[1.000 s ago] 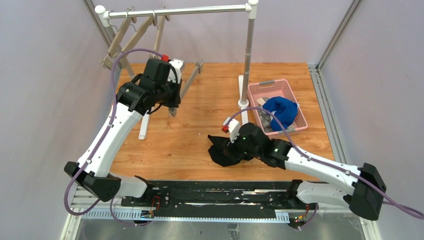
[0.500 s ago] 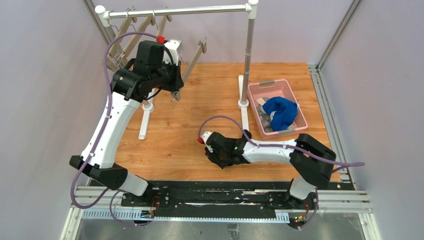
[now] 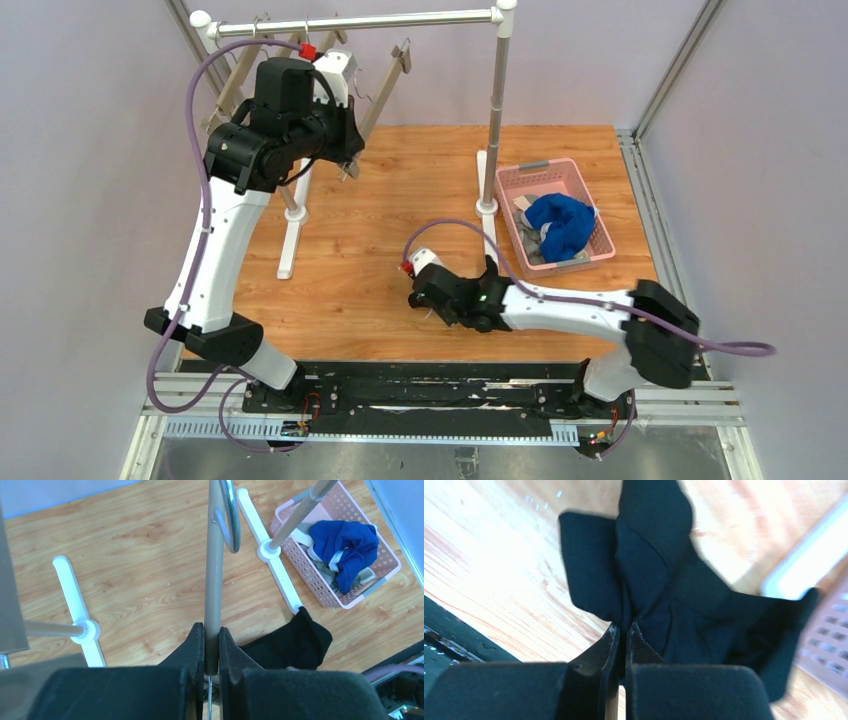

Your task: Remove the underwear clipped to the hanger

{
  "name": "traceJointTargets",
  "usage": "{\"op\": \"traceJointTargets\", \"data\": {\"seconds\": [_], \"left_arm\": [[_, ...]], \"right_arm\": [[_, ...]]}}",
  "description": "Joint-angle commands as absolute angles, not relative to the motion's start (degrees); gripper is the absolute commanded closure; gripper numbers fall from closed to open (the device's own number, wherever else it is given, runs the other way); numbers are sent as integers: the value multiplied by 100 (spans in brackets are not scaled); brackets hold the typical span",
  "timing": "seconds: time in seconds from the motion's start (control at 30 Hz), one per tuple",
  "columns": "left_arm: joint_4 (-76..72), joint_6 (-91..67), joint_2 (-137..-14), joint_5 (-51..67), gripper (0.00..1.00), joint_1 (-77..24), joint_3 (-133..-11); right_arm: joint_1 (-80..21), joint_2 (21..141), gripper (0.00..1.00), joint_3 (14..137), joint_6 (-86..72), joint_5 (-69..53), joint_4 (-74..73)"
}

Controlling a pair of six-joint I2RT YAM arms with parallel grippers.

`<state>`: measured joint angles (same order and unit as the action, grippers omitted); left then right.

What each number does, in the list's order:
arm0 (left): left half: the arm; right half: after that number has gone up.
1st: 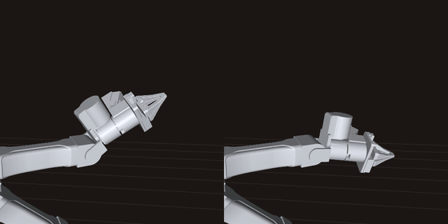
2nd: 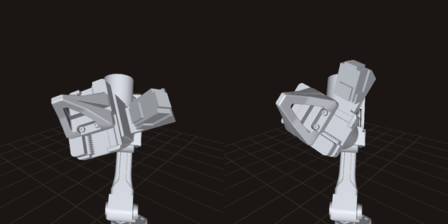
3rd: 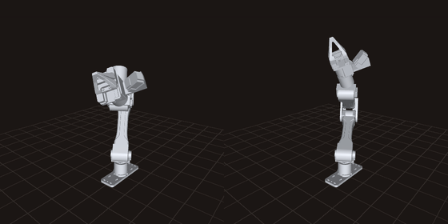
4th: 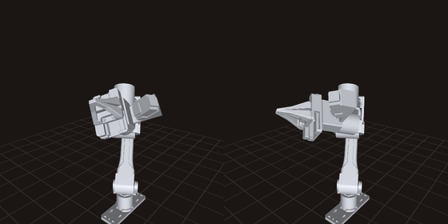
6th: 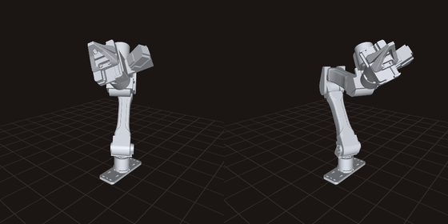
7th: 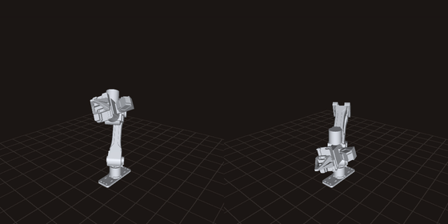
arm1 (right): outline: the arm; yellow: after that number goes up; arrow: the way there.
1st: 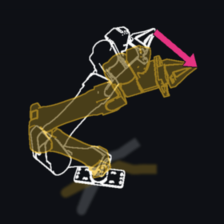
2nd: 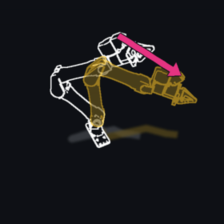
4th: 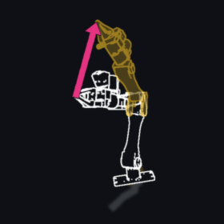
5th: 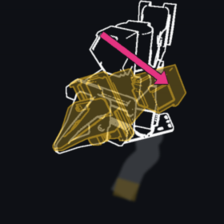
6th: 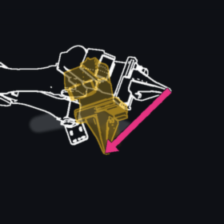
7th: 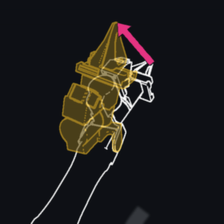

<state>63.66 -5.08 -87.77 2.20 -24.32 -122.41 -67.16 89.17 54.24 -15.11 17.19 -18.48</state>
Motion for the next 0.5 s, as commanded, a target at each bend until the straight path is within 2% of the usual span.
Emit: {"op": "traceJointTargets", "data": {"seconds": [0.0, 0.17, 0.47], "left_arm": [[6407, -423, -8870, 235, 100, -2339, -12528], [6407, -396, -8953, 44, 100, -2290, -12754], [6389, -557, -9391, 178, 100, -2227, -13706]], "right_arm": [[-6612, 7744, 99, 5500, -1577, 3125, -2356], [-6124, 6498, 99, 5510, -1221, 4142, -2525], [-4781, 5291, 99, 6082, 264, 4331, -1640]]}}
